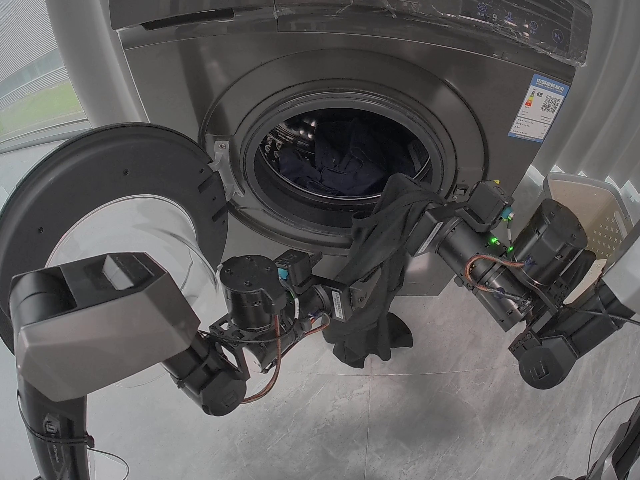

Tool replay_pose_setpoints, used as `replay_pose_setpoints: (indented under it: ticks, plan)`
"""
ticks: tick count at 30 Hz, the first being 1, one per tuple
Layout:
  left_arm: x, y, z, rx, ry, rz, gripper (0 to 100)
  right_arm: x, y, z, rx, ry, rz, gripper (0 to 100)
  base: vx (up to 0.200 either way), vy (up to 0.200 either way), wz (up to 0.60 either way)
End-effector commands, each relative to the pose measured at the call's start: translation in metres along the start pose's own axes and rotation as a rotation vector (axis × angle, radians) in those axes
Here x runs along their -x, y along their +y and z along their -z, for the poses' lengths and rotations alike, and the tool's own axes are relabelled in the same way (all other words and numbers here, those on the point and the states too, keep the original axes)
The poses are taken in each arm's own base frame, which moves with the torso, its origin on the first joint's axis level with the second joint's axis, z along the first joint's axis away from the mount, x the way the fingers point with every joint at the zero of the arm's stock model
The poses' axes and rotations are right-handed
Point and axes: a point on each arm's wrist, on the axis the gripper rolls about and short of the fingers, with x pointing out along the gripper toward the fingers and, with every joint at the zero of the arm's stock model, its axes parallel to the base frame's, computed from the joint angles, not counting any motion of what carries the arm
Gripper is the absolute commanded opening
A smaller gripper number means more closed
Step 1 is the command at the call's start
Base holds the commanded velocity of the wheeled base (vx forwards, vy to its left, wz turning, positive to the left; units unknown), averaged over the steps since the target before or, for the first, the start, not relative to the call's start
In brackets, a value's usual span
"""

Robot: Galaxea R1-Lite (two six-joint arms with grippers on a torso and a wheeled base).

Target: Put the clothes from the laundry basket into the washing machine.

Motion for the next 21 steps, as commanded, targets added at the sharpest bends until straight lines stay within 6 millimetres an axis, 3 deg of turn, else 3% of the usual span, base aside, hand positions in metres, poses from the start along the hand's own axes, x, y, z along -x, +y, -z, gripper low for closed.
replay_pose_setpoints:
  ticks: [1, 13, 21]
  plan:
    - [0.020, -0.005, -0.021, -0.008, -0.016, 0.006, 100, -0.004, -0.004, -0.007, 0.005, -0.029, 0.014, 0, 0.000, 0.000, 0.00]
    - [0.028, 0.019, -0.017, -0.038, 0.014, -0.068, 100, -0.001, -0.001, -0.024, 0.003, -0.077, 0.006, 0, 0.000, 0.000, 0.00]
    - [0.025, 0.021, -0.011, -0.041, 0.029, -0.072, 100, -0.002, 0.000, -0.025, 0.002, -0.082, 0.002, 0, 0.000, 0.000, 0.00]
